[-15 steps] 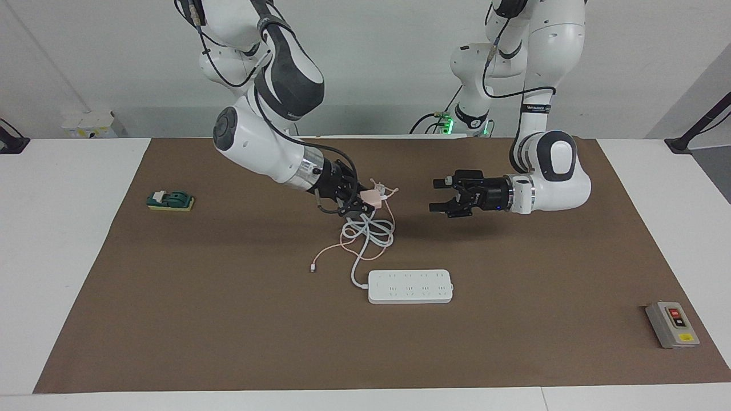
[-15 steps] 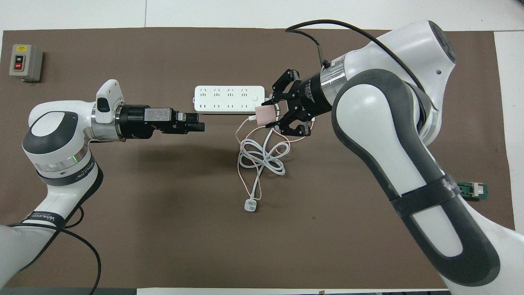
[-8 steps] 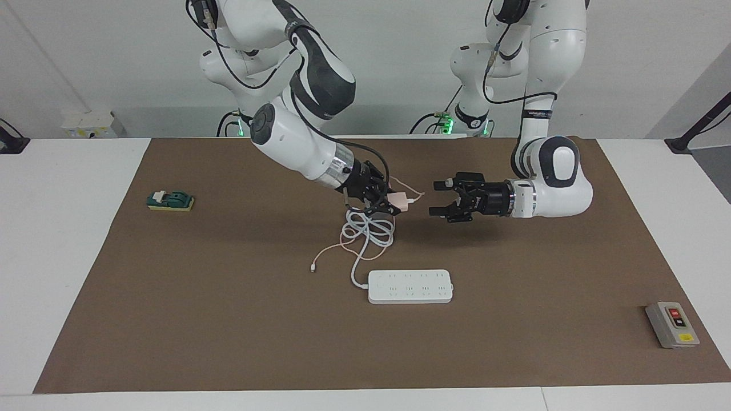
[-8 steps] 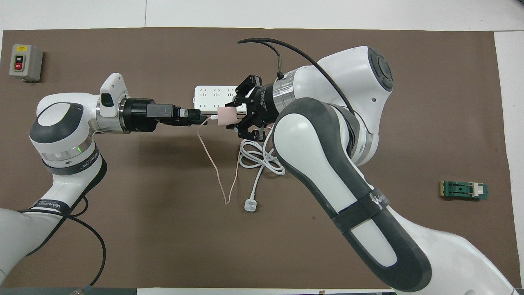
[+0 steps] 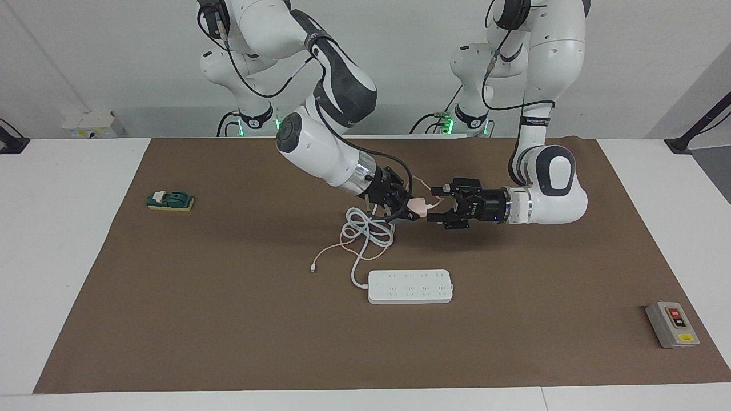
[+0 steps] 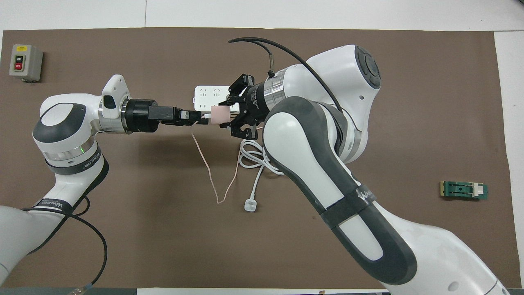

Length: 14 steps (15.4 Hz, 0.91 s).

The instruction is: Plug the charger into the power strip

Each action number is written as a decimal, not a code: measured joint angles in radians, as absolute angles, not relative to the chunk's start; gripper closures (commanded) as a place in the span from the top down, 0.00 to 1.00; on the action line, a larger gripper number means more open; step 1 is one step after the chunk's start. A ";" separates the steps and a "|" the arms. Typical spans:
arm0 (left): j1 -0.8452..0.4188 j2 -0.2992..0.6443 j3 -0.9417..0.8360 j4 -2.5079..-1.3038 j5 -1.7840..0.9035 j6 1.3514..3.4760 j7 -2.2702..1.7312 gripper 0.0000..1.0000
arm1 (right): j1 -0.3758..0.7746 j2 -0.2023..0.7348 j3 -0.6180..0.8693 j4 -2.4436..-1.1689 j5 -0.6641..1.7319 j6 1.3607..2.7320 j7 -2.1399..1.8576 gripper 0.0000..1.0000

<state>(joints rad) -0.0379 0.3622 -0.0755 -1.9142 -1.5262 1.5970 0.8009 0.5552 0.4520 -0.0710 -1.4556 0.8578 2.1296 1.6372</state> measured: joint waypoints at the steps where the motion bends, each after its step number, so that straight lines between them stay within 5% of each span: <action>1: -0.037 0.364 -0.075 -1.914 -1.527 1.597 0.778 1.00 | 0.555 0.453 -0.071 -1.454 0.858 2.130 1.637 0.00; 14: -0.069 0.362 -0.080 -1.902 -1.586 1.673 0.634 1.00 | 0.556 0.455 -0.071 -1.453 0.858 2.130 1.637 0.00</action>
